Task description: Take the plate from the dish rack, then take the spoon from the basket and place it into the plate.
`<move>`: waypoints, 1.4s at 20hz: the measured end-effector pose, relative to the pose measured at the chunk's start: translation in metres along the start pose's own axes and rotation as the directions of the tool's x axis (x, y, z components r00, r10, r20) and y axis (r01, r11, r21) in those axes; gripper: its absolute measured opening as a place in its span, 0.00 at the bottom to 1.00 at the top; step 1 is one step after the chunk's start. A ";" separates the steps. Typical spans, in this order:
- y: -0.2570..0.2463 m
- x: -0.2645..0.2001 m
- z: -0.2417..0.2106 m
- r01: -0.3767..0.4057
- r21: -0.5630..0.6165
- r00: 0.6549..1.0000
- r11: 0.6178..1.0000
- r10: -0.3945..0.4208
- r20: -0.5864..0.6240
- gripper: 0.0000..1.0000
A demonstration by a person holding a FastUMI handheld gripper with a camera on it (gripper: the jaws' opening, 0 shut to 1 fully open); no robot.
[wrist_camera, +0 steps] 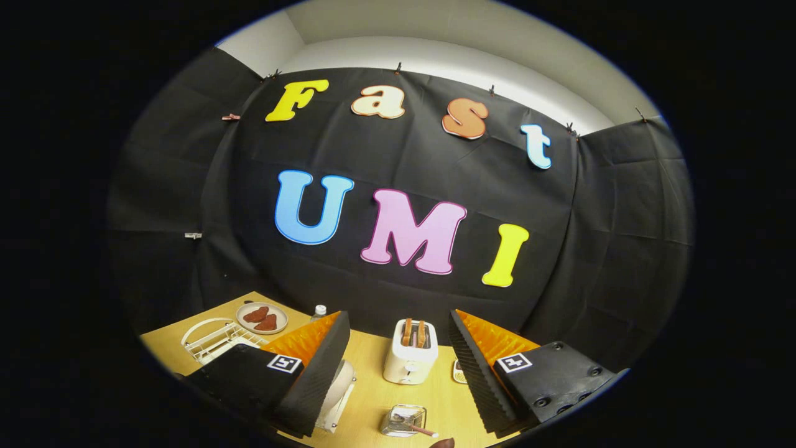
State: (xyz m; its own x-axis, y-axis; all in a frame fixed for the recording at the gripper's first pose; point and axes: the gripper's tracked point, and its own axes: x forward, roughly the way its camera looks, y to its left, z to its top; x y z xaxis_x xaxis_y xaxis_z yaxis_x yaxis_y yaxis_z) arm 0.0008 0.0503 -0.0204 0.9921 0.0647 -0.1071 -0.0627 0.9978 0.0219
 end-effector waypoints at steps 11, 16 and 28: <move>0.059 0.039 -0.099 -0.083 0.094 0.927 0.992 0.112 -0.359 0.97; 0.084 0.062 -0.150 -0.075 0.092 0.866 0.993 0.110 -0.487 0.94; 0.091 0.093 -0.249 0.063 0.037 0.703 0.997 -0.018 -0.711 0.47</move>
State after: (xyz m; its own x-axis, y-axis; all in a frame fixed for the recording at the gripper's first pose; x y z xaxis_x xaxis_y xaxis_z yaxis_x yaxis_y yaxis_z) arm 0.0600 0.1504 -0.2760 0.6219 0.0382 -0.7822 0.0041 0.9986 0.0521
